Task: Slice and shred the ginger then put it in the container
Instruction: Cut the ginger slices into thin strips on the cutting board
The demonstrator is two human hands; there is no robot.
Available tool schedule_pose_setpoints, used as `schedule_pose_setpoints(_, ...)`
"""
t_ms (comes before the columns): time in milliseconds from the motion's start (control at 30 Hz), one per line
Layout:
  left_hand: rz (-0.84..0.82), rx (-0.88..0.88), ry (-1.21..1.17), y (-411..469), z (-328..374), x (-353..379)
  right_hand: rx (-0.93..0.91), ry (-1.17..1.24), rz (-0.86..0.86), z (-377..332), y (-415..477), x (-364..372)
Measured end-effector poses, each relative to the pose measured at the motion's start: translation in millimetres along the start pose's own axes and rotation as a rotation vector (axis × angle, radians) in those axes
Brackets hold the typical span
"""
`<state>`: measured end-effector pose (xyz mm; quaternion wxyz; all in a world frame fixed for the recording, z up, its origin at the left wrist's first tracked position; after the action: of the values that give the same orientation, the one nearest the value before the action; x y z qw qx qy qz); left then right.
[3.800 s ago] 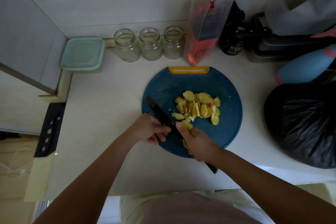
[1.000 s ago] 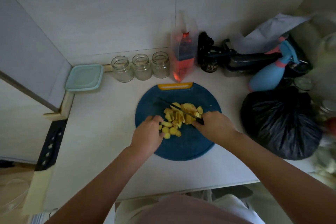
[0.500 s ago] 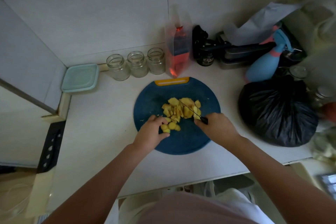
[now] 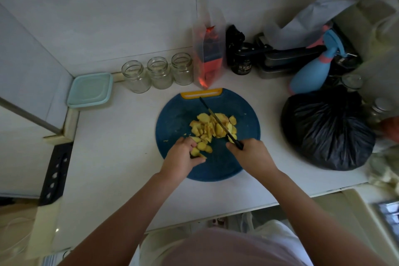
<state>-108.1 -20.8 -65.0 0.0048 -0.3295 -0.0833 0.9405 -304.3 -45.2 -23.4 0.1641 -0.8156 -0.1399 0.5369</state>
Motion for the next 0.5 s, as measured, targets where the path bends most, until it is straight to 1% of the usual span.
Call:
schedule_pose_setpoints(100,-0.014,-0.01,0.0,0.9,1.0,0.3,0.0,0.012,0.008,1.1,-1.1,-0.9)
schedule_pose_setpoints(367,0.037,0.0,-0.008,-3.0,0.0,-2.3,-0.009,0.002,-0.022,2.4,0.1,-0.9)
schedule_pose_setpoints(433,0.054,0.075,0.006,-7.8,1.1,-3.2,-0.004,0.011,-0.017,2.6,1.3,-1.1)
schedule_pose_setpoints(500,0.042,0.189,0.014,-11.4,2.0,-2.2,-0.005,0.017,-0.013,2.1,2.5,-1.8)
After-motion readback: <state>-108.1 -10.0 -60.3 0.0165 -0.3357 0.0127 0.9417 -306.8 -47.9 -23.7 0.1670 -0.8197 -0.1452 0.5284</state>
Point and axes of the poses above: each hand's wrist, its own y-axis towards the middle knuckle, its own x-axis out of the palm, z = x × y, the point moved 2 cm from there along y, towards the middle knuckle, and after that the axes turned 13 degrees about -y, right-handed, at the moved point
